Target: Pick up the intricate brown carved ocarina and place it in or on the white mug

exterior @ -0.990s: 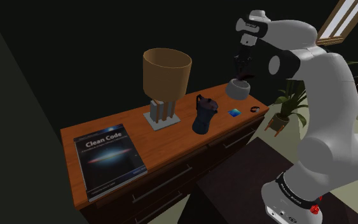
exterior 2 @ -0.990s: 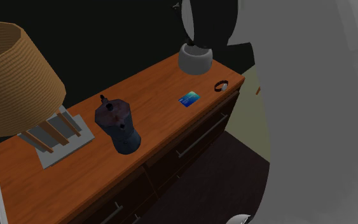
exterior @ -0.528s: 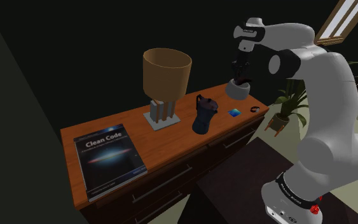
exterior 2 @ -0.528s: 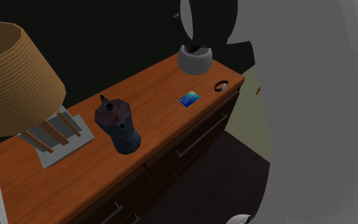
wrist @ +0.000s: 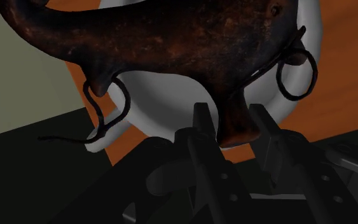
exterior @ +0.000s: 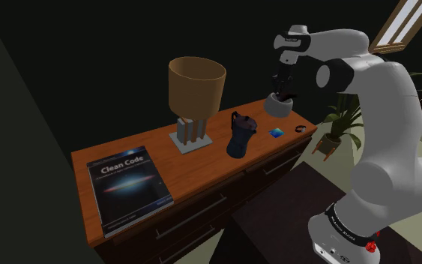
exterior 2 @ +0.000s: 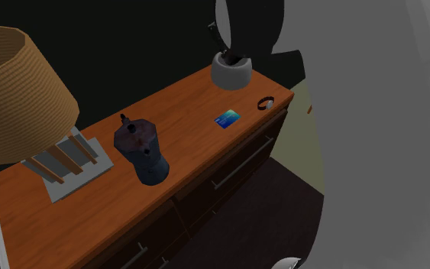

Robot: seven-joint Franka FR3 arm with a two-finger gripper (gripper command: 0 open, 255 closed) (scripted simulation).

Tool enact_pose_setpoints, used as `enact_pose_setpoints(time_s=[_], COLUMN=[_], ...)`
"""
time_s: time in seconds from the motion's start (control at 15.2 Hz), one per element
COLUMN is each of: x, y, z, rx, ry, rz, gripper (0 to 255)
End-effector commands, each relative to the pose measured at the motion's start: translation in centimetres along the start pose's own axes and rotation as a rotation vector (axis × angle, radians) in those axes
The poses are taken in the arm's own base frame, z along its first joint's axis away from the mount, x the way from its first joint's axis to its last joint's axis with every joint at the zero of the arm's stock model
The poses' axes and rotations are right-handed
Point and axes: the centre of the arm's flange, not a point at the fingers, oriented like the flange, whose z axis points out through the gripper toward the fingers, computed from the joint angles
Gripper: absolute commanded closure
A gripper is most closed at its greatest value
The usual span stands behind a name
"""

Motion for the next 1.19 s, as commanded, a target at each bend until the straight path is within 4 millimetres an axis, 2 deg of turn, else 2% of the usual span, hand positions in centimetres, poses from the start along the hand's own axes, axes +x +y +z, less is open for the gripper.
enact_pose_setpoints(time_s=[0.0,0.07,0.13,0.46,0.73,1.12], x=[0.0,0.0,0.0,0.0,0.0,0.0], y=[0.0,0.0,0.0,0.0,0.0,0.0], z=[0.1,0.1,0.1,0.1,-4.9,-4.9], rx=[0.001,0.001,0.001,0.001,0.001,0.001], ry=[-0.002,-0.002,-0.002,-0.002,-0.002,-0.002], rz=[0.000,0.000,0.000,0.000,0.000,0.000], gripper=[255,255,0,0,0,0])
